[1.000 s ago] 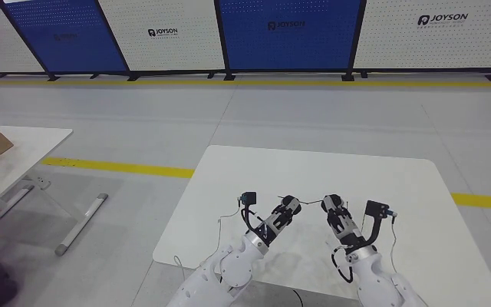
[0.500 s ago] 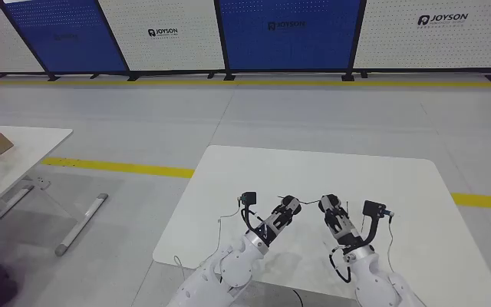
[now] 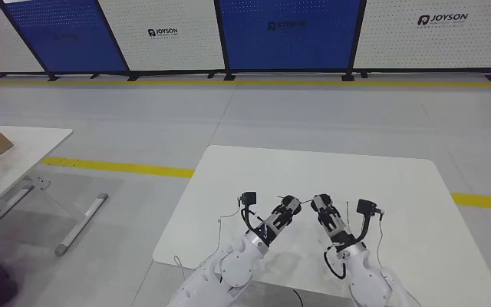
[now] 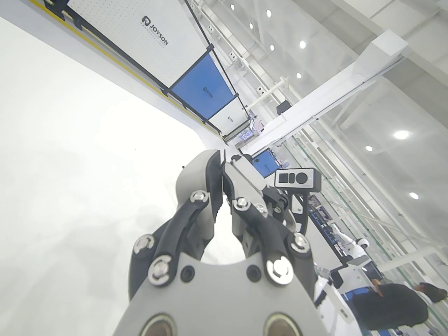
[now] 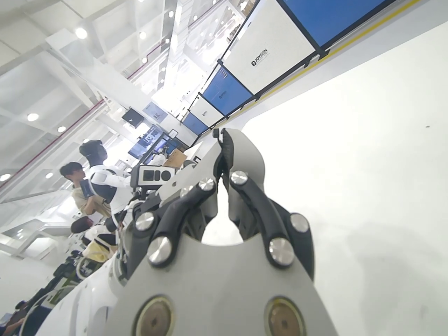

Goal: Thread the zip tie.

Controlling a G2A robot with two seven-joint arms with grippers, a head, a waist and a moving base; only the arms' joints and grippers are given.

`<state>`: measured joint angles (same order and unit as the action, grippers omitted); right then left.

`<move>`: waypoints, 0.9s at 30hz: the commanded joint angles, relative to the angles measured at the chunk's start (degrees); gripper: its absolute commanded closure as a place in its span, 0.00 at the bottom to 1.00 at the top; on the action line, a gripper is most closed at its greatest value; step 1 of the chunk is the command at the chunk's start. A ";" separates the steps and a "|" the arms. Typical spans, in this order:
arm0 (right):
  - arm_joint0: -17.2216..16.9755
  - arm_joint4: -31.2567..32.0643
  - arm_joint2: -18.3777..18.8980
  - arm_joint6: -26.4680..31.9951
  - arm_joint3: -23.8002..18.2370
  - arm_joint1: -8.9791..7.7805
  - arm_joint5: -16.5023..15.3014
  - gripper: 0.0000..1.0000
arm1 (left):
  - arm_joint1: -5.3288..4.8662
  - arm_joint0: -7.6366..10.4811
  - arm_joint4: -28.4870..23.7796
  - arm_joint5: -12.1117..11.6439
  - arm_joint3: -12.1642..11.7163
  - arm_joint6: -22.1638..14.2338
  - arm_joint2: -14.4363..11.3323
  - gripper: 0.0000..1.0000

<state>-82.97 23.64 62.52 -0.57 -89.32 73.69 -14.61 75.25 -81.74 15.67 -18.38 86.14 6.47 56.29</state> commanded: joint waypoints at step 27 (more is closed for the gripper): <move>-1.26 2.41 1.61 -2.57 -0.18 0.44 -3.43 1.00 | -0.11 -0.39 -5.30 -1.10 2.00 -2.37 0.46 1.00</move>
<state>-84.16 26.34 63.93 -3.39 -89.44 74.16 -17.69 75.17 -82.11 10.65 -19.48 88.11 4.22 56.70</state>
